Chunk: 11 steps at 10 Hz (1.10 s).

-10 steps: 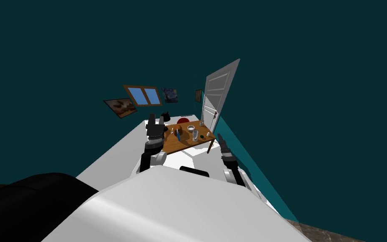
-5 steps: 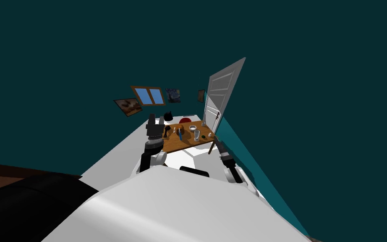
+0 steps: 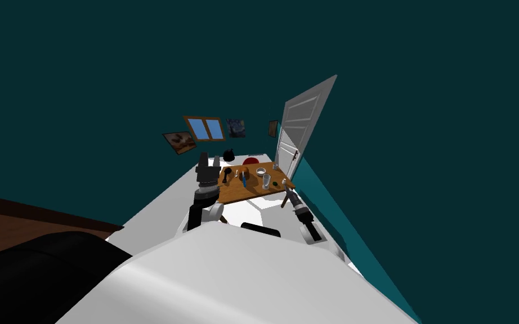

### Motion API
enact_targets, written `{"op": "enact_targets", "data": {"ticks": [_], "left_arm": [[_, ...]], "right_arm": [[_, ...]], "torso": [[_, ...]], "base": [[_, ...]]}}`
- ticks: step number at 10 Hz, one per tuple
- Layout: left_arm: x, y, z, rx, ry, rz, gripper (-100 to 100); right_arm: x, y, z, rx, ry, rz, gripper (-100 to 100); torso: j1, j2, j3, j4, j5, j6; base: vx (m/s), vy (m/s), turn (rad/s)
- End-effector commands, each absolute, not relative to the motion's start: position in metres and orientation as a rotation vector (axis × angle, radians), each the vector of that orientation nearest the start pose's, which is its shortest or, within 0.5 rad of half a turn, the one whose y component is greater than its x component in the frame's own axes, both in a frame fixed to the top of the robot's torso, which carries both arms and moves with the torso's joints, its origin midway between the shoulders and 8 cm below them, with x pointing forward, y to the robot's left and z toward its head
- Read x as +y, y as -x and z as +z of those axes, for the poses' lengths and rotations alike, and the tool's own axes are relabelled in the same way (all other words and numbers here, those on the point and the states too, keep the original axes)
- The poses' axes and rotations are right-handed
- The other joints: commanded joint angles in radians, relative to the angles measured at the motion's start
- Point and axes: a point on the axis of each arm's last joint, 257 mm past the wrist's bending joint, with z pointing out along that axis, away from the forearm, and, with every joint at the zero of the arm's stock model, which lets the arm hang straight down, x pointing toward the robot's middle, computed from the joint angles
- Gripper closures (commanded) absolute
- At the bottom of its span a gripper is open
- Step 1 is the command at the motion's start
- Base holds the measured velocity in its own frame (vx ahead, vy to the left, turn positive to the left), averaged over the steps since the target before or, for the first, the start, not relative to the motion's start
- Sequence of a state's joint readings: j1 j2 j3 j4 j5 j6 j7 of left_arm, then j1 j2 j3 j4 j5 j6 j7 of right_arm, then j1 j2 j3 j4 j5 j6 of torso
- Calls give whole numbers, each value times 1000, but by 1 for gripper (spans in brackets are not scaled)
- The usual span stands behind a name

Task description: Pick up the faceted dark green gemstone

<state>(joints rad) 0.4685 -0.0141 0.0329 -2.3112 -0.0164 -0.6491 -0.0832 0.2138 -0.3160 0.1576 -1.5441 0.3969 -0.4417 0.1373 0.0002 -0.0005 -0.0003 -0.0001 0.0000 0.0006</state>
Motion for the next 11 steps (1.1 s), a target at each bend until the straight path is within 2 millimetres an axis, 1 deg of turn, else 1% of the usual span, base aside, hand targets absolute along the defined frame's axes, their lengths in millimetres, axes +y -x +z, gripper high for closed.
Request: {"op": "enact_targets", "data": {"ticks": [1,2,3,5,6,7,8,9,10,11], "left_arm": [[277,-309,73,480,458,-1232,0],[277,-309,73,480,458,-1232,0],[277,-309,73,480,458,-1232,0],[277,-309,73,480,458,-1232,0],[277,-309,73,480,458,-1232,0],[277,-309,73,480,458,-1232,0],[277,-309,73,480,458,-1232,0],[277,-309,73,480,458,-1232,0],[277,-309,73,480,458,-1232,0],[277,-309,73,480,458,-1232,0]], "right_arm": [[-208,-456,-282,1587,-291,847,-100],[-211,-455,-291,1604,-302,839,-100],[-211,-460,-299,1642,-255,796,-100],[-216,-457,-315,1673,-274,782,-100],[-223,-460,-336,1732,-242,724,-100],[-227,-465,-348,1775,-202,670,-100],[-233,-461,-361,1800,-216,657,-100],[-234,-461,-362,1803,-218,656,-100],[-243,-464,-378,1851,-184,593,-100],[-246,-462,-383,1863,-190,587,-100]], "torso": [[0,0,0,0,0,0],[1,0,0,0,0,-1],[1,0,0,0,0,0],[1,-1,0,0,0,0],[0,-1,0,0,0,0],[1,-1,0,0,0,-1],[3,-2,-1,0,1,-1],[2,-2,-1,0,1,0],[1,-1,-1,0,0,0],[2,-1,0,0,0,-1]], "base": [[0,19,167],[5,15,97],[9,28,158],[9,14,38],[12,23,169],[28,53,283],[28,44,110],[10,17,-23],[11,28,206],[17,25,105]]}}
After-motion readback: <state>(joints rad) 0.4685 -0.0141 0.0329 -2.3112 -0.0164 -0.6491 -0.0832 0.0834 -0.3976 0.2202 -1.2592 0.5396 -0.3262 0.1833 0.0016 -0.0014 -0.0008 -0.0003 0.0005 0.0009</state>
